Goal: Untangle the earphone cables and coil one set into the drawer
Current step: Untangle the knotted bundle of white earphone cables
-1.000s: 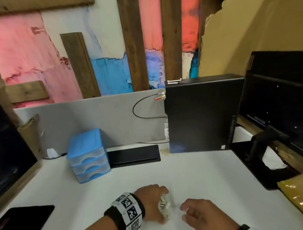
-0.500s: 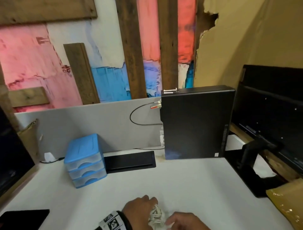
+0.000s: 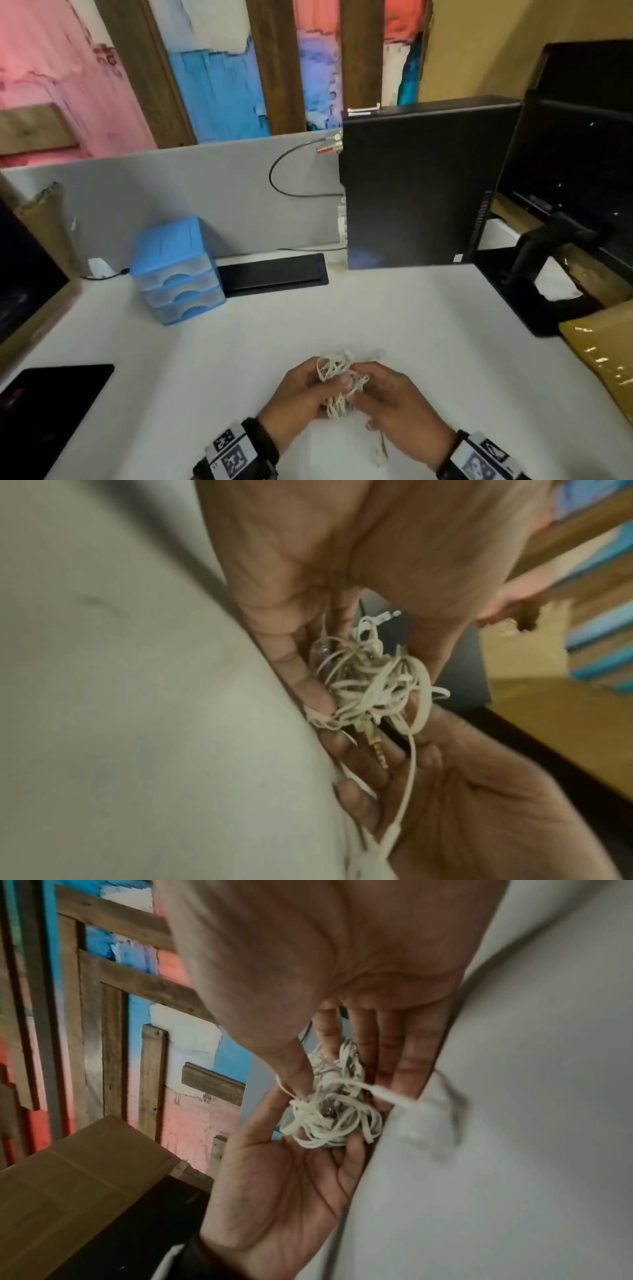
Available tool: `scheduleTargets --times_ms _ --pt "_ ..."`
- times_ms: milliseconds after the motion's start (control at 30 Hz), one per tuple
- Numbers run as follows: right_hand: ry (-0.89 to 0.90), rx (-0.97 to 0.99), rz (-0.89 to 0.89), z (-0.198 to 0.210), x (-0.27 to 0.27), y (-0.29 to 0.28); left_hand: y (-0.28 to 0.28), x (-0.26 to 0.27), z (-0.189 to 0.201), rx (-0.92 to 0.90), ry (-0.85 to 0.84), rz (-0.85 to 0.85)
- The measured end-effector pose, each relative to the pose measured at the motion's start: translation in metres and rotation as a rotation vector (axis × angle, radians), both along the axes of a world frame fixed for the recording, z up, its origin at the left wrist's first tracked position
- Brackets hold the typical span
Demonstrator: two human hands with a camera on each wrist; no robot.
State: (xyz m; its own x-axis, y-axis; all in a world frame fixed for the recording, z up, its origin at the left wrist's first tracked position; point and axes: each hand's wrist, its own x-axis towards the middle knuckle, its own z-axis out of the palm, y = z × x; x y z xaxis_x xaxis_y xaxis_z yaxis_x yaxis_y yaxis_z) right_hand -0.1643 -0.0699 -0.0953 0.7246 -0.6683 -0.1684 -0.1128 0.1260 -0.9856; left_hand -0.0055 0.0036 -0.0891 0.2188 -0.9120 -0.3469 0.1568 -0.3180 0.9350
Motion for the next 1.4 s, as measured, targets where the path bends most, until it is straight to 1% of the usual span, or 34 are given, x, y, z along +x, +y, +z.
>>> scheduleTargets --times_ms 33,133,233,300,367,400,433,533,633,700,767,867,967,1100,1233,1400 --pt "0.025 0.035 -0.044 -0.001 -0.001 -0.001 0.004 0.001 -0.001 0.011 0.049 0.002" --pt "0.052 0.175 -0.058 0.002 -0.002 0.002 0.012 0.005 -0.002 0.035 0.152 0.009" --pt "0.059 0.275 -0.075 0.003 -0.003 0.000 0.014 0.008 -0.006 0.080 0.165 -0.004" --pt "0.023 0.366 -0.088 0.005 -0.003 0.005 0.016 0.008 -0.007 0.098 0.163 0.005" --pt "-0.003 0.477 -0.067 0.008 -0.004 0.006 0.023 0.007 -0.008 0.118 0.161 0.032" --pt "-0.009 0.503 -0.028 0.010 -0.006 0.007 0.027 0.006 -0.008 0.128 0.168 0.036" --pt "-0.009 0.496 0.027 0.012 -0.009 0.006 0.031 0.004 -0.010 0.136 0.179 0.039" --pt "0.028 0.340 0.126 0.013 -0.016 0.001 0.038 0.001 -0.013 0.147 0.212 0.094" --pt "0.037 0.226 0.052 0.005 -0.017 0.008 0.036 0.001 -0.018 0.144 0.254 0.148" --pt "0.010 0.127 -0.024 -0.001 -0.015 0.015 0.035 0.000 -0.020 0.132 0.300 0.182" --pt "-0.029 0.073 -0.118 -0.002 -0.012 0.019 0.036 -0.001 -0.020 0.084 0.322 0.198" --pt "-0.056 0.038 -0.213 -0.003 -0.009 0.019 0.039 -0.002 -0.015 -0.013 0.298 0.156" --pt "-0.045 0.009 -0.240 -0.003 -0.010 0.019 0.039 -0.003 -0.009 -0.070 0.300 0.124" --pt "-0.087 0.029 -0.220 0.000 -0.010 0.021 0.040 -0.002 -0.002 -0.093 0.356 0.153" --pt "-0.119 0.024 -0.188 0.003 -0.011 0.022 0.038 -0.001 0.003 -0.103 0.362 0.190" --pt "-0.153 0.023 -0.183 0.004 -0.012 0.018 0.034 0.003 0.004 -0.103 0.484 0.234"
